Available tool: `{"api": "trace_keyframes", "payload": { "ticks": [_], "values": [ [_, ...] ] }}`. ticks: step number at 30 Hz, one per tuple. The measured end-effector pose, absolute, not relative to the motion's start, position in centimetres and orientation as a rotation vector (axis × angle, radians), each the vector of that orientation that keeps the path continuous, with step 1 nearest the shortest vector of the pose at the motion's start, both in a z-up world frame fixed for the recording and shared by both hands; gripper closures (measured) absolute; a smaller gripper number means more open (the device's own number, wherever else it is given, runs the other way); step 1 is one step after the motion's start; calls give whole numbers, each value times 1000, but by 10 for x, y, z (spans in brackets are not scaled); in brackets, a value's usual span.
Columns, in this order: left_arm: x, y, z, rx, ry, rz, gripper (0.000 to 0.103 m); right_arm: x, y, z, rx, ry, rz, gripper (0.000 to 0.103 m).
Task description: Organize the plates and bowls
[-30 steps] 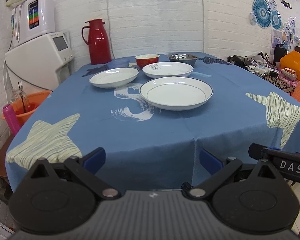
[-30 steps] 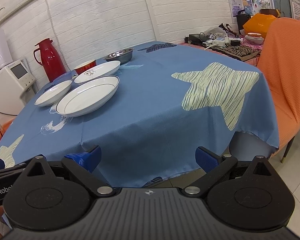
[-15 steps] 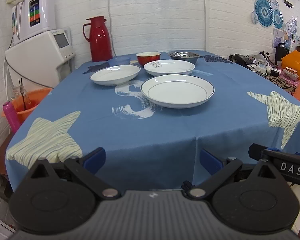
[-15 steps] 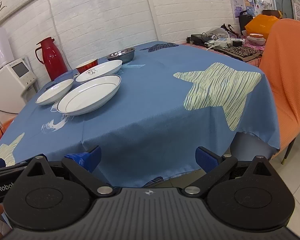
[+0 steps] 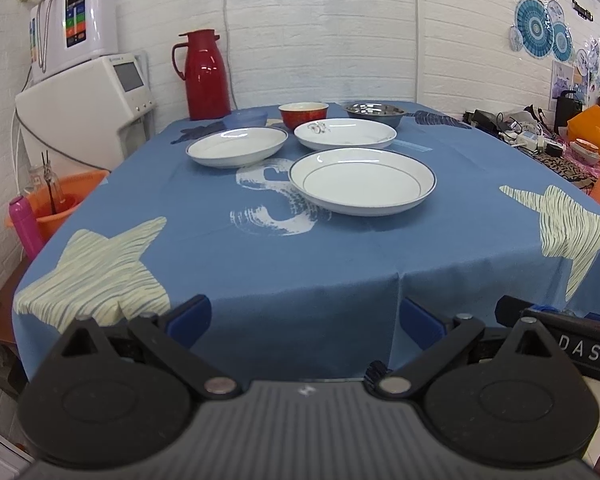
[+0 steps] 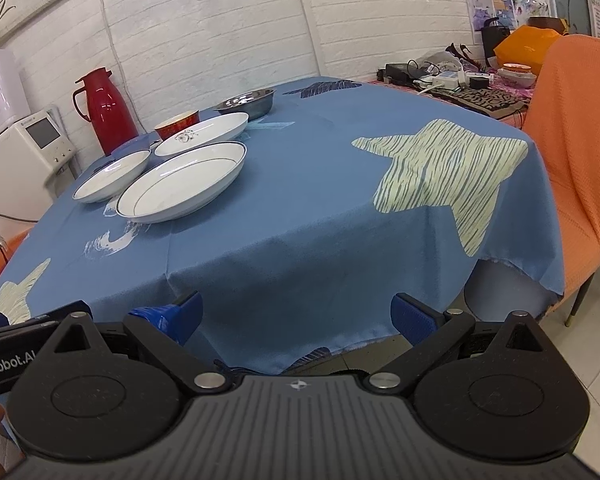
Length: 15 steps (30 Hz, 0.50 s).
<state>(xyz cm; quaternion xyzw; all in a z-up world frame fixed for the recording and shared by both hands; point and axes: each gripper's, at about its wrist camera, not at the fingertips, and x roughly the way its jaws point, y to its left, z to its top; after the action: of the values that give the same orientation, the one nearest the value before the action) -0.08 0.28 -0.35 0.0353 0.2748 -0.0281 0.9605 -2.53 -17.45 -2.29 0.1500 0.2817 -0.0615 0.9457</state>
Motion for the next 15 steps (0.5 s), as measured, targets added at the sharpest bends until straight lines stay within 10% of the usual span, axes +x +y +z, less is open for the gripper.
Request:
{"api": "trace_keyframes", "payload": {
  "ticks": [15],
  "values": [
    [-1, 4, -4, 69, 567, -55, 3, -25, -173, -25, 310, 583, -122, 15]
  ]
}}
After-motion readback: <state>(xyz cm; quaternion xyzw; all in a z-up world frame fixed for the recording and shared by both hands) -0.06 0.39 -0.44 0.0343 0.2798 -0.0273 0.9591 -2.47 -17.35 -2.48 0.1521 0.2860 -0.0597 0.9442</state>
